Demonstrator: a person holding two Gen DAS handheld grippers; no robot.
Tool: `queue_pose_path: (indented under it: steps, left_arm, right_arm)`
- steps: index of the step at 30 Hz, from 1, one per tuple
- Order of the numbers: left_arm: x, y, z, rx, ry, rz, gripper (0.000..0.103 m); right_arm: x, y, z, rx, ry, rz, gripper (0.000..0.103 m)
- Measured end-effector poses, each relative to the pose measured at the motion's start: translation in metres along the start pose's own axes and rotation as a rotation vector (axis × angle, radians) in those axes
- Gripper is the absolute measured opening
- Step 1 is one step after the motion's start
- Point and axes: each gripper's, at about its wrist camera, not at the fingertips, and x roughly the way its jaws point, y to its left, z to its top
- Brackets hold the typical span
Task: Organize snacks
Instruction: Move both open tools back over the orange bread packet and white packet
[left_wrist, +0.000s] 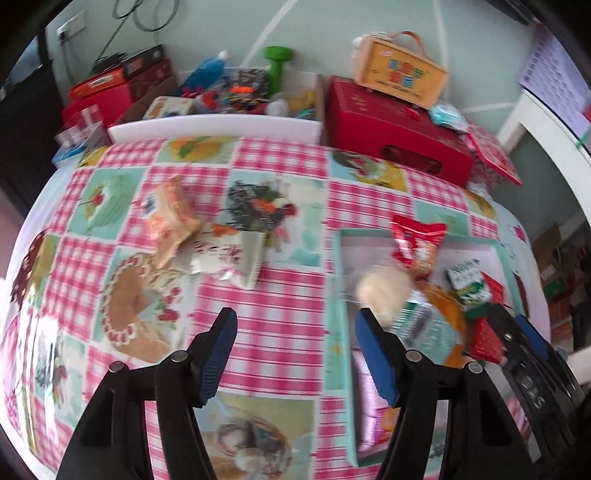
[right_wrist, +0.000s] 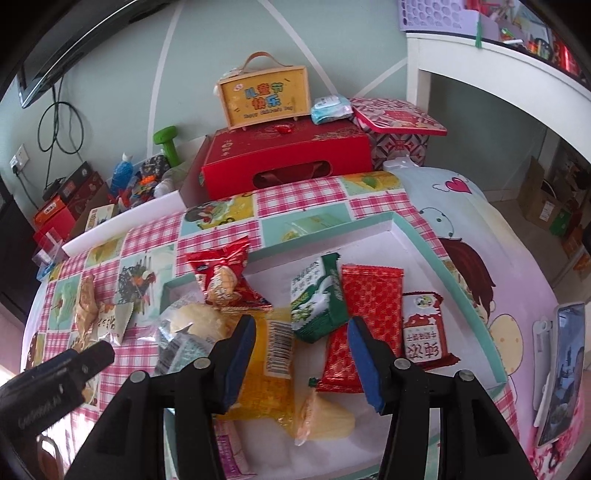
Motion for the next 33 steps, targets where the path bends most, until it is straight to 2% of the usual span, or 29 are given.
queue_pose_path:
  steps: [6, 9, 19, 28, 29, 31, 32, 33]
  left_arm:
    - [0.007, 0.050, 0.005, -0.110, 0.013, 0.101, 0.071]
    - [0.009, 0.071, 0.007, -0.140, 0.016, 0.143, 0.076]
    - [0.010, 0.121, 0.008, -0.240, 0.031, 0.176, 0.078]
    - [0.016, 0.140, 0.007, -0.274, 0.056, 0.189, 0.082]
    - [0.018, 0.141, 0.007, -0.275, 0.062, 0.190, 0.082]
    - [0.021, 0.143, 0.007, -0.274, 0.072, 0.198, 0.082]
    - [0.023, 0.143, 0.006, -0.272, 0.076, 0.205, 0.084]
    - [0.024, 0.144, 0.006, -0.272, 0.081, 0.212, 0.090]
  right_arm:
    - [-0.004, 0.031, -0.004, -0.068, -0.008, 0.043, 0.056]
    - [-0.005, 0.048, -0.008, -0.107, -0.006, 0.066, 0.056]
    - [-0.007, 0.109, -0.027, -0.248, 0.001, 0.143, 0.056]
    - [0.006, 0.140, -0.042, -0.311, 0.038, 0.178, 0.056]
    - [0.008, 0.142, -0.043, -0.311, 0.044, 0.183, 0.056]
    - [0.014, 0.145, -0.045, -0.312, 0.062, 0.192, 0.071]
    - [0.016, 0.147, -0.047, -0.314, 0.068, 0.194, 0.072]
    - [0.018, 0.148, -0.048, -0.318, 0.074, 0.195, 0.072]
